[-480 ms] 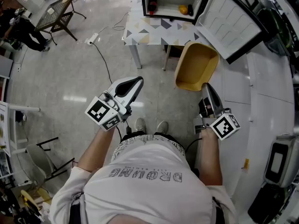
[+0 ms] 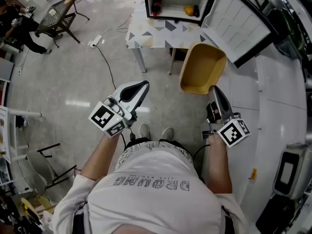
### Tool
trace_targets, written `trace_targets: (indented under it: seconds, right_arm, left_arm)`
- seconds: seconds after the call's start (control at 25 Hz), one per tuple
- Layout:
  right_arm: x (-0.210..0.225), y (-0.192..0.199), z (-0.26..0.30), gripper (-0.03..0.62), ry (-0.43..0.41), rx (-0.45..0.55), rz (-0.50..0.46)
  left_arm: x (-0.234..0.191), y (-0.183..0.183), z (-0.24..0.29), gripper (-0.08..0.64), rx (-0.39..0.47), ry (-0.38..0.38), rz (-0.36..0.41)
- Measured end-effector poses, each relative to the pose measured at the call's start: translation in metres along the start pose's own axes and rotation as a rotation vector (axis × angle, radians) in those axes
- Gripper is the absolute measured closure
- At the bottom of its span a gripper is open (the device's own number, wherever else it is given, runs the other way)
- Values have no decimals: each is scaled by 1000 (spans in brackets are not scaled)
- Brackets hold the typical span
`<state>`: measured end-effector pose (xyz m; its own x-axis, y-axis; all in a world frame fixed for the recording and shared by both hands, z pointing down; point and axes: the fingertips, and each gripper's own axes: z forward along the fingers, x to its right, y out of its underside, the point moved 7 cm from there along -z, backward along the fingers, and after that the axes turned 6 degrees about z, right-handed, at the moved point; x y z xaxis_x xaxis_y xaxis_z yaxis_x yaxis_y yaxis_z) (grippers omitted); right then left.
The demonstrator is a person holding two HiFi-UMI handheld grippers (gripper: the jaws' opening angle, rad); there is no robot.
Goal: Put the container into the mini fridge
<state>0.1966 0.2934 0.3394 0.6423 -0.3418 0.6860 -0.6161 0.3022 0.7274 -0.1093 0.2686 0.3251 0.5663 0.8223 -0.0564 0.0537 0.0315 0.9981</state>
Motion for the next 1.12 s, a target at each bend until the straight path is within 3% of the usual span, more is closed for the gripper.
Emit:
trace_targets:
  seconds: [0.68, 1.12]
  right_arm:
    - [40, -13, -9, 578, 33, -37, -41]
    - [61, -22, 21, 578, 63, -52, -52]
  left_arm:
    - [10, 19, 37, 554, -18, -10, -21]
    - [-26, 23, 55, 554, -2, -29, -28]
